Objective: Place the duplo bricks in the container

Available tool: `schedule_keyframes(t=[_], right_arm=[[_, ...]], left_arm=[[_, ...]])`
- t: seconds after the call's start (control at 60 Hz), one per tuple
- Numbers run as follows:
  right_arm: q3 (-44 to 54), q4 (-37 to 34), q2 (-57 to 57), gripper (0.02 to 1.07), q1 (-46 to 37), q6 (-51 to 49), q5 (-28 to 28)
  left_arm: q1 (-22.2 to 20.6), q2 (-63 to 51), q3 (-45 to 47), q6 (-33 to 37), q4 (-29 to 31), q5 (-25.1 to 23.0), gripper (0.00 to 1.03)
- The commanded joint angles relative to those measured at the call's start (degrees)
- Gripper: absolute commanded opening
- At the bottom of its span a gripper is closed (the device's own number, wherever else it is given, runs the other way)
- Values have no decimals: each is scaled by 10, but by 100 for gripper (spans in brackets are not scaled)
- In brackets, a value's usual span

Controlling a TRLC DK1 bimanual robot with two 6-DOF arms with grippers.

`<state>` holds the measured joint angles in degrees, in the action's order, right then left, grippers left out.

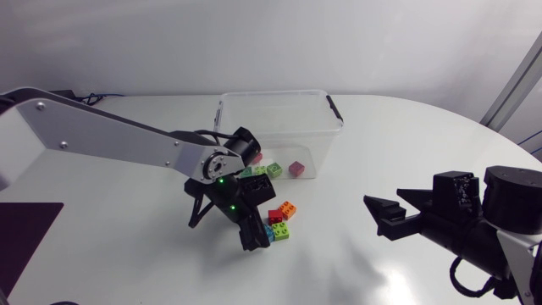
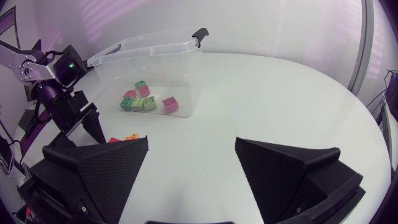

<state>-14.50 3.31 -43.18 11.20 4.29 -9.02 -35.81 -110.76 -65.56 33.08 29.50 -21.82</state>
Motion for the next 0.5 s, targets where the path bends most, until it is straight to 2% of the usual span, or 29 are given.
schedule_keyframes(t=[0.0, 0.05, 0.217, 0.383, 0.483], right_arm=[[17, 9, 1, 103, 5, -3, -2], [17, 8, 2, 103, 5, -3, -2], [16, 3, 12, 103, 5, -3, -2], [12, -5, 18, 103, 15, -2, -1], [12, -6, 19, 103, 22, 0, 1]], left_arm=[[-9, -18, -12, -14, 8, 6, 57], [-13, -19, -11, -16, 8, 13, 48], [-3, -20, -11, -25, 8, 17, 41], [4, -2, 10, -35, -14, 25, 28], [7, 12, 27, -38, -30, 28, 28]])
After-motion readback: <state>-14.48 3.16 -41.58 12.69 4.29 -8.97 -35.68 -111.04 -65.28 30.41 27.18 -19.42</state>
